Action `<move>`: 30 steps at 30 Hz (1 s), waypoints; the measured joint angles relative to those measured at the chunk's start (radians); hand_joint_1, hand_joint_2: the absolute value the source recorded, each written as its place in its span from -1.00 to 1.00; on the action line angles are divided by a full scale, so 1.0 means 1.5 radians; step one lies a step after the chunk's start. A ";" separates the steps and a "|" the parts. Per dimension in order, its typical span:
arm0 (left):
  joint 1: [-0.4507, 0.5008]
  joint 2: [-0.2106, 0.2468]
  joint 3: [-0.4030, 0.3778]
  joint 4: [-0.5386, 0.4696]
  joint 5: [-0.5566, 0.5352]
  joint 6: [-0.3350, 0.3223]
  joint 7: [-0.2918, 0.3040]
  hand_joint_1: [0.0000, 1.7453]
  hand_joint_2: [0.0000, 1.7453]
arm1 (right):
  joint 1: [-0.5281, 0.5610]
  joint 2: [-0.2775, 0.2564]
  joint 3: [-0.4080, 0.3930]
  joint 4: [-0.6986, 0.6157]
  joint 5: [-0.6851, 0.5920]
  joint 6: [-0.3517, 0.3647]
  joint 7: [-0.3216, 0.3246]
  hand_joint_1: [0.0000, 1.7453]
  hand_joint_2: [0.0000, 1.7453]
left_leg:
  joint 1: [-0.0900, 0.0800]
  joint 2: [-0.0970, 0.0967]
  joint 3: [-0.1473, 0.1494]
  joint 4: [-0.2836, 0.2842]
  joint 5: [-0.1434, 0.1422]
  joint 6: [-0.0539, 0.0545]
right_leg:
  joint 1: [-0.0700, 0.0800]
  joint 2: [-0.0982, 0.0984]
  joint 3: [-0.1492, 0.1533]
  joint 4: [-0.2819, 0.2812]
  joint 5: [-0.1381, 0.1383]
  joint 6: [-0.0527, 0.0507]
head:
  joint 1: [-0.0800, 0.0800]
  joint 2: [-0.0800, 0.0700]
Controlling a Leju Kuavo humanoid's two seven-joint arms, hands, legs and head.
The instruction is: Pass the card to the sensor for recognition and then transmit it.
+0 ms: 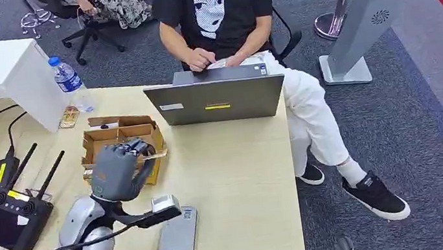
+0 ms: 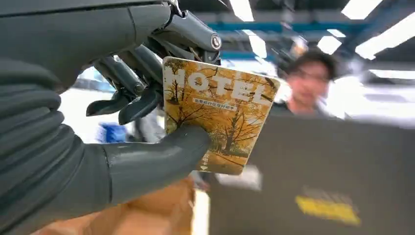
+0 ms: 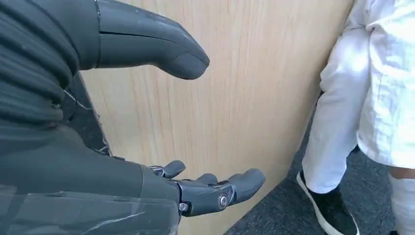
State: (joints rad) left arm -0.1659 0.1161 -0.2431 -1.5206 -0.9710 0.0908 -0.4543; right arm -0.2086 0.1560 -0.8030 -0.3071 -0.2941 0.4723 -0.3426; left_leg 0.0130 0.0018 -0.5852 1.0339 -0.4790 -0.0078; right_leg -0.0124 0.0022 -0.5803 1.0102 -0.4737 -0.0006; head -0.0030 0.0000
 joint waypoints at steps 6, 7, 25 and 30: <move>0.000 0.101 -0.119 0.027 0.064 -0.034 -0.002 1.00 1.00 | -0.002 -0.006 0.016 0.000 -0.009 -0.002 -0.002 -1.00 1.00 | 0.000 0.000 0.000 0.000 0.000 0.000 | 0.000 0.000 0.000 0.000 0.000 0.000 | 0.000 0.000; 0.000 0.114 -0.133 0.030 0.074 -0.039 -0.002 1.00 1.00 | -0.003 -0.007 0.018 0.000 -0.010 -0.002 -0.002 -1.00 1.00 | 0.000 0.000 0.000 0.000 0.000 0.000 | 0.000 0.000 0.000 0.000 0.000 0.000 | 0.000 0.000; -0.012 0.239 -0.233 0.055 0.138 -0.089 0.002 1.00 1.00 | -0.011 -0.011 0.048 0.001 -0.022 -0.007 -0.002 -1.00 1.00 | 0.000 0.000 0.000 0.000 0.000 0.000 | 0.000 0.000 0.000 0.000 0.000 0.000 | 0.000 0.000; -0.020 0.250 -0.251 0.062 0.151 -0.097 0.002 1.00 1.00 | -0.013 -0.011 0.050 0.002 -0.020 -0.008 -0.002 -1.00 1.00 | 0.000 0.000 0.000 0.000 0.000 0.000 | 0.000 0.000 0.000 0.000 0.000 0.000 | 0.000 0.000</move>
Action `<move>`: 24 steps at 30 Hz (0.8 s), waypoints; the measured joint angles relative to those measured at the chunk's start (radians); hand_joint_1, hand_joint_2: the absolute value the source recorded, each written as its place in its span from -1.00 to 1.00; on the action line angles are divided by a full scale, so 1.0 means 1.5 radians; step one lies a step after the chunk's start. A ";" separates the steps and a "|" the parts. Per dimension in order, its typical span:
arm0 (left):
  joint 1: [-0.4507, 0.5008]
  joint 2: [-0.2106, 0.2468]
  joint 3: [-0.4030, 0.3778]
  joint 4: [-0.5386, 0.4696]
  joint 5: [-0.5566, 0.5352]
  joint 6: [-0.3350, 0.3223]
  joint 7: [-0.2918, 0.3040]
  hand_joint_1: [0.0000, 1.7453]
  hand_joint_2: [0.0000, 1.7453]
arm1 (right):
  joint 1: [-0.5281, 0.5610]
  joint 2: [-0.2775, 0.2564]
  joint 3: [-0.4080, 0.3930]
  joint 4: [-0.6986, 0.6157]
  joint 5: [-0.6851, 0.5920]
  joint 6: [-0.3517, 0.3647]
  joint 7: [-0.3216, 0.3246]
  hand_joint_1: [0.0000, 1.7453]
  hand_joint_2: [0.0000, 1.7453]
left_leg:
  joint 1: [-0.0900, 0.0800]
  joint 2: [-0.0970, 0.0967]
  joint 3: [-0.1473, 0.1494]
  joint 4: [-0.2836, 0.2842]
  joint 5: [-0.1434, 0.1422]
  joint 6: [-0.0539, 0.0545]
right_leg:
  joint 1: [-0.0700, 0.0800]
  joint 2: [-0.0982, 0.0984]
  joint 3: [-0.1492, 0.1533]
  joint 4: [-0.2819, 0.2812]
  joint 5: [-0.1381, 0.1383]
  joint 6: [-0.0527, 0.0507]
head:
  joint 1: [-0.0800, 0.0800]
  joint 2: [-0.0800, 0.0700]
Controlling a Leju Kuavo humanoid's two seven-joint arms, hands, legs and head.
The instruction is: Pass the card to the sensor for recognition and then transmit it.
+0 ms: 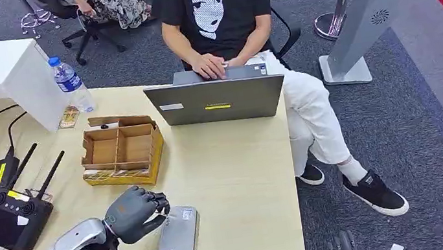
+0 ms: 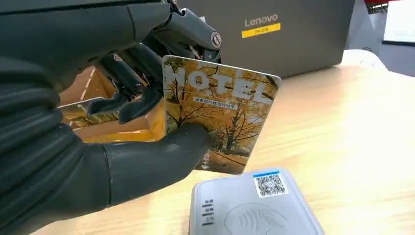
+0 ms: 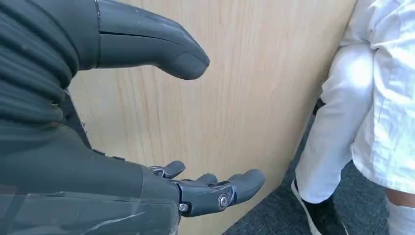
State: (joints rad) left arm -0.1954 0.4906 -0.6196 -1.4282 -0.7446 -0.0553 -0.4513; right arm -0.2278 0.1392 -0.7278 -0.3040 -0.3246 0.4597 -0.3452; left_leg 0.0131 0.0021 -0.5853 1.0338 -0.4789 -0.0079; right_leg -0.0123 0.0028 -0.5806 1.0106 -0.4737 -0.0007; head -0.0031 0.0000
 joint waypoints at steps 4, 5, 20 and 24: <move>-0.009 -0.001 -0.019 0.009 0.001 -0.005 0.000 1.00 1.00 | -0.003 0.000 0.005 0.000 0.000 -0.005 0.000 -1.00 1.00 | 0.000 0.000 0.000 0.000 0.000 0.000 | 0.000 0.000 0.000 0.000 0.000 0.000 | 0.000 0.000; -0.013 -0.002 -0.026 0.013 0.001 -0.006 0.000 1.00 1.00 | -0.003 0.000 0.007 0.000 0.000 -0.005 0.000 -1.00 1.00 | 0.000 0.000 0.000 0.000 0.000 0.000 | 0.000 0.000 0.000 0.000 0.000 0.000 | 0.000 0.000; -0.067 -0.005 -0.070 0.061 0.009 0.004 0.020 1.00 1.00 | -0.010 0.000 0.018 0.003 -0.005 -0.010 0.002 -1.00 1.00 | 0.000 0.000 0.000 0.000 0.001 0.000 | 0.000 0.000 0.000 0.000 0.000 0.000 | 0.000 0.000; -0.079 -0.044 -0.070 0.077 -0.024 0.079 0.030 1.00 1.00 | -0.010 0.000 0.020 0.004 -0.014 -0.012 -0.001 -1.00 1.00 | 0.000 0.000 0.000 0.000 0.001 0.000 | 0.000 0.000 0.000 0.000 0.000 0.000 | 0.000 0.000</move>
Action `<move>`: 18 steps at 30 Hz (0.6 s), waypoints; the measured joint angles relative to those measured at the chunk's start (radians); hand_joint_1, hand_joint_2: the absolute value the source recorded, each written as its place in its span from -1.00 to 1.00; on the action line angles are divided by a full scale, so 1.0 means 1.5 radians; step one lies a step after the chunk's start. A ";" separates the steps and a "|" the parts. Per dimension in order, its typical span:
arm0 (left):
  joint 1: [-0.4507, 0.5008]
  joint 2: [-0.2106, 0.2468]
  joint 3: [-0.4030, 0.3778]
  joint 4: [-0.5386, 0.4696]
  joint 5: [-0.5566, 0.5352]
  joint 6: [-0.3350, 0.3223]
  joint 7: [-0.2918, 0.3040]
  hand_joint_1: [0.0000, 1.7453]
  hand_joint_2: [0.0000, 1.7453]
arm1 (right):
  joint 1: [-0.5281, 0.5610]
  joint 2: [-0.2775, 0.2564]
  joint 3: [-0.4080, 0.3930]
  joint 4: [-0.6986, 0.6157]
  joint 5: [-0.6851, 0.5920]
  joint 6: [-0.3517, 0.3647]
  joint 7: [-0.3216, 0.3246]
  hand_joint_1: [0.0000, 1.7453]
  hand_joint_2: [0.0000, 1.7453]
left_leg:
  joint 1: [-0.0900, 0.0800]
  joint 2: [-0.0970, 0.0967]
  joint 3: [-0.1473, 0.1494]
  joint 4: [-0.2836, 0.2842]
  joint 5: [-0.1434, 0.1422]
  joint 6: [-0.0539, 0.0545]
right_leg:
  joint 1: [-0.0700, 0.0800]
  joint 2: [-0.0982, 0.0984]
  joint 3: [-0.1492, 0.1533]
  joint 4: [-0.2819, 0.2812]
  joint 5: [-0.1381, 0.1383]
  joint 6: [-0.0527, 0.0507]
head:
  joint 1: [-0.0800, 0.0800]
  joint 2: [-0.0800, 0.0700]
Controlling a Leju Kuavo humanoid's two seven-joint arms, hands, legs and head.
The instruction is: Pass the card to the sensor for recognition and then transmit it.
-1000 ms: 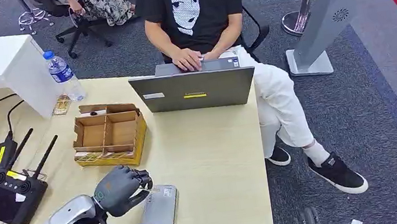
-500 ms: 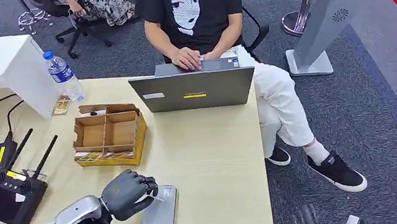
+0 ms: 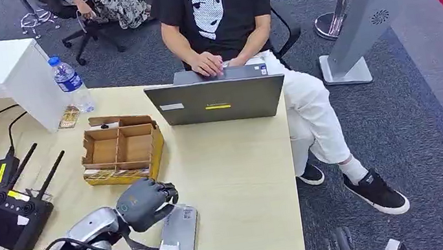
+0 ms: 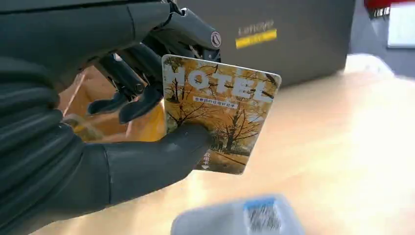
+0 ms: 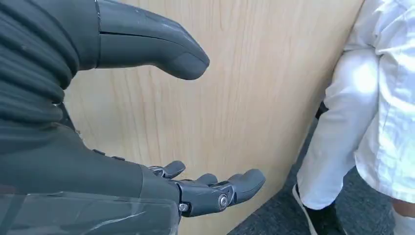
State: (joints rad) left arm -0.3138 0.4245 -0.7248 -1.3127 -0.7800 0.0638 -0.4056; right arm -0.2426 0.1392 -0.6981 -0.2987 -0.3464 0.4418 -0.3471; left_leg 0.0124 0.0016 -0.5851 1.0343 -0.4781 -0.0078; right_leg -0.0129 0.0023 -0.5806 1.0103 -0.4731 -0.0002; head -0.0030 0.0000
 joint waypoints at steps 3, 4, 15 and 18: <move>-0.002 -0.067 0.007 0.010 -0.067 0.089 0.044 1.00 1.00 | 0.001 0.000 0.000 0.000 -0.004 -0.002 -0.007 -1.00 1.00 | -0.001 -0.001 -0.001 0.000 0.000 0.001 | -0.001 -0.001 0.000 0.000 0.000 0.000 | 0.000 0.000; -0.002 -0.088 0.011 0.009 -0.096 0.114 0.062 1.00 1.00 | 0.002 0.000 0.000 0.000 -0.007 -0.002 -0.008 -1.00 1.00 | -0.001 -0.001 -0.001 0.000 0.000 0.001 | -0.001 -0.001 0.000 0.000 0.000 0.001 | 0.001 0.000; -0.027 -0.224 0.216 -0.014 -0.176 0.127 0.099 1.00 1.00 | 0.008 0.001 0.003 0.001 0.003 -0.017 -0.007 -1.00 1.00 | 0.000 0.000 -0.001 0.000 0.002 0.000 | 0.000 -0.001 0.000 0.000 0.002 0.000 | 0.001 0.000; -0.042 -0.242 0.287 -0.008 -0.174 0.123 0.091 1.00 1.00 | 0.008 0.001 0.008 0.001 0.004 -0.020 -0.006 -1.00 1.00 | 0.000 -0.001 -0.001 0.000 0.002 0.000 | 0.000 -0.001 -0.001 0.001 0.002 -0.001 | 0.000 0.000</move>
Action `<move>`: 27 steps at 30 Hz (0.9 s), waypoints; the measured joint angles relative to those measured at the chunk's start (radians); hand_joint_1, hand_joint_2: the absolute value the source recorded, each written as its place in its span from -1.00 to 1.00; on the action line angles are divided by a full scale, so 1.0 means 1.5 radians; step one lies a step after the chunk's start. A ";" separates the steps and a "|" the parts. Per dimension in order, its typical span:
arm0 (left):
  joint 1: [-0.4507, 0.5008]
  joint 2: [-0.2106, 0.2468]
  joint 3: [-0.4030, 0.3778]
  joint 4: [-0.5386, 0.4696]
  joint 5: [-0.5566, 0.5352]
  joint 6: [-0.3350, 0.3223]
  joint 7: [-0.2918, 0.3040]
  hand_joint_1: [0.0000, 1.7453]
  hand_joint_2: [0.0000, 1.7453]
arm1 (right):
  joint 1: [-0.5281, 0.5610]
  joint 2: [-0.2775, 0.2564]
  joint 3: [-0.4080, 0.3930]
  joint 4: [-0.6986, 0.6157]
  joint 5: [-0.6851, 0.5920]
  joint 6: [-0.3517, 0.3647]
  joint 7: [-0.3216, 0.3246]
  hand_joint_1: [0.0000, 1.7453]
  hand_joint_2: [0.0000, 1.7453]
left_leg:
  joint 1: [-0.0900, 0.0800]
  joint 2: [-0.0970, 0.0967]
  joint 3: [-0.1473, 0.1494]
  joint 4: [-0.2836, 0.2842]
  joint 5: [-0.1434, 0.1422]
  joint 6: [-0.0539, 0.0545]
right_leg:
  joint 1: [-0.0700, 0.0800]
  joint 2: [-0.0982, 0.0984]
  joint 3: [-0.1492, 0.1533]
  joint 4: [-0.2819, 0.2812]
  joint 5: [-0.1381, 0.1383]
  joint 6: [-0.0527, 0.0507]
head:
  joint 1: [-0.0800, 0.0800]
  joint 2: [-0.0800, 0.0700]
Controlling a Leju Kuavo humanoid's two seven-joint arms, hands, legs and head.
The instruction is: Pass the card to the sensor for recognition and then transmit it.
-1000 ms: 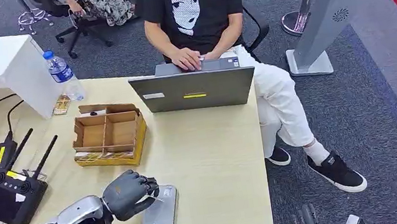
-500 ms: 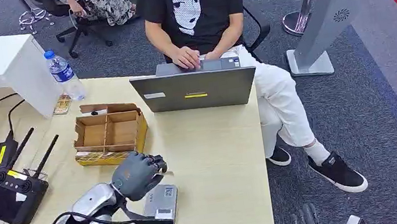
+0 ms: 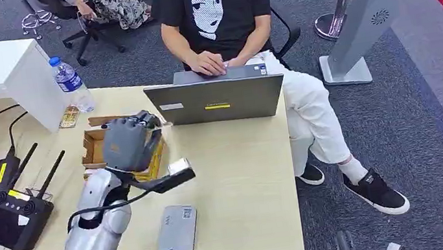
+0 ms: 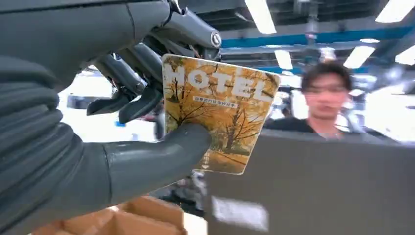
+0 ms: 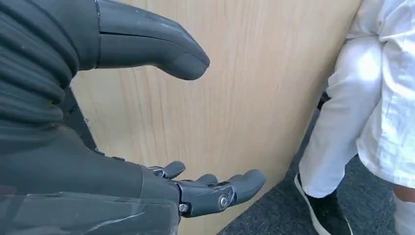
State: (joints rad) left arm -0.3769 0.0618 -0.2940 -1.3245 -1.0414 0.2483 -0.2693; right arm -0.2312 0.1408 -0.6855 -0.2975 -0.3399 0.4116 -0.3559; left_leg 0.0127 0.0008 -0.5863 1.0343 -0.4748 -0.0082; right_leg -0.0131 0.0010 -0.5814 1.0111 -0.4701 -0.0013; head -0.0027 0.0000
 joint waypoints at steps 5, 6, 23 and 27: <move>-0.023 -0.022 0.079 0.014 -0.006 0.001 0.003 1.00 1.00 | -0.001 0.003 0.003 0.001 0.009 -0.001 0.002 -1.00 1.00 | 0.000 0.000 0.000 0.000 0.000 0.000 | 0.000 0.000 0.000 0.000 0.000 0.000 | 0.000 0.000; -0.026 -0.025 0.090 0.017 -0.006 0.002 0.003 1.00 1.00 | -0.001 0.003 0.003 0.001 0.009 -0.001 0.002 -1.00 1.00 | 0.000 0.000 0.000 0.000 0.000 0.000 | 0.000 0.000 0.000 0.000 0.000 0.000 | 0.000 0.000; -0.033 -0.051 0.146 0.045 -0.009 0.002 0.004 1.00 1.00 | -0.001 0.006 0.009 0.002 0.010 -0.002 0.002 -1.00 1.00 | 0.000 0.000 0.000 0.000 0.000 0.000 | 0.000 0.000 0.000 0.000 0.000 0.000 | 0.000 0.000; -0.033 -0.056 0.150 0.046 -0.019 0.003 0.000 1.00 1.00 | -0.001 0.006 0.010 0.002 0.010 -0.002 0.002 -1.00 1.00 | 0.000 0.000 0.000 0.000 0.000 0.000 | 0.000 0.000 0.000 0.000 0.000 0.000 | 0.000 0.000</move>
State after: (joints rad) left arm -0.4266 -0.0218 -0.0683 -1.2554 -1.0697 0.2533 -0.2697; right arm -0.2330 0.1503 -0.6702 -0.2945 -0.3250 0.4082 -0.3529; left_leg 0.0123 0.0007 -0.5868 1.0343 -0.4746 -0.0078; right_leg -0.0130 0.0010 -0.5814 1.0110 -0.4699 -0.0014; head -0.0027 0.0000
